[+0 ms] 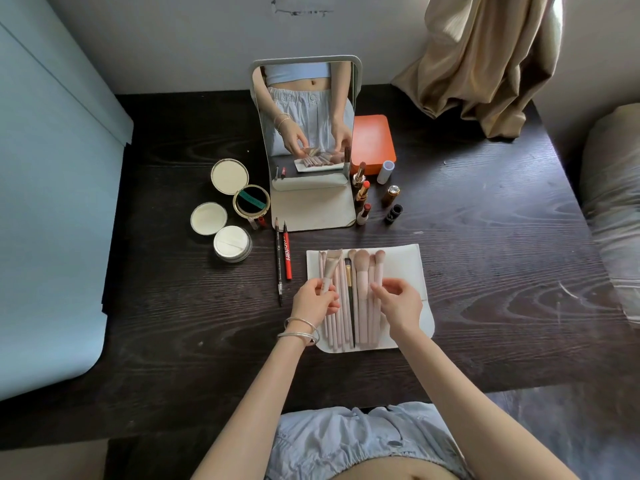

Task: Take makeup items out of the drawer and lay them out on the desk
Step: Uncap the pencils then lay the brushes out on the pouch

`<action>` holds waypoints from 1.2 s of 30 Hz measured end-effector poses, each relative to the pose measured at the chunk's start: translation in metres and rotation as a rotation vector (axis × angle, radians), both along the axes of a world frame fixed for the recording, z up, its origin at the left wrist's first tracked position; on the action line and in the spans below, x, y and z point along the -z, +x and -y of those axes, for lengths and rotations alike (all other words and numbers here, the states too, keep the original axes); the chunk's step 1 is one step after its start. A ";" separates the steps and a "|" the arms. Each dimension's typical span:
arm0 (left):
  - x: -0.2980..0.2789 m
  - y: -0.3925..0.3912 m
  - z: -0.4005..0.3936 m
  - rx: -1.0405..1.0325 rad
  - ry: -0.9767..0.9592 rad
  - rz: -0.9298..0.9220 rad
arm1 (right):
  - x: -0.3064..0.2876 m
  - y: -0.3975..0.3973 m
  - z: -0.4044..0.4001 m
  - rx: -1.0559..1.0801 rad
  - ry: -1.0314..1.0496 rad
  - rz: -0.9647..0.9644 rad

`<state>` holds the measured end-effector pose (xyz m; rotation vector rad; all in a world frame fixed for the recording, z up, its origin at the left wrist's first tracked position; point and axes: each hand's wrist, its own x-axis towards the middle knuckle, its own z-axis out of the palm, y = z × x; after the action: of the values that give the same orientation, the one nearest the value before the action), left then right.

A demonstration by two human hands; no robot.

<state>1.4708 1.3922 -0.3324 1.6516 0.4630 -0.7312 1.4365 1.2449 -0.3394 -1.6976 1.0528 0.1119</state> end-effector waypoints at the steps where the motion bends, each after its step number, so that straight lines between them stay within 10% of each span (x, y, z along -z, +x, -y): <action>1: 0.000 0.000 0.000 0.000 -0.002 -0.004 | -0.001 0.000 0.001 0.004 -0.002 0.001; 8: -0.007 -0.002 0.003 -0.067 -0.112 -0.033 | -0.014 0.000 0.002 0.082 -0.027 0.083; 23: -0.027 -0.026 0.052 -0.029 0.042 0.120 | -0.040 -0.008 0.007 -0.021 0.634 0.080; 36: -0.028 -0.027 0.113 0.183 0.261 0.255 | -0.039 -0.007 0.072 -0.088 0.449 0.016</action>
<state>1.4435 1.2788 -0.3040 2.0217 0.2327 -0.5995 1.4292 1.1732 -0.3006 -1.3325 0.8632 0.3628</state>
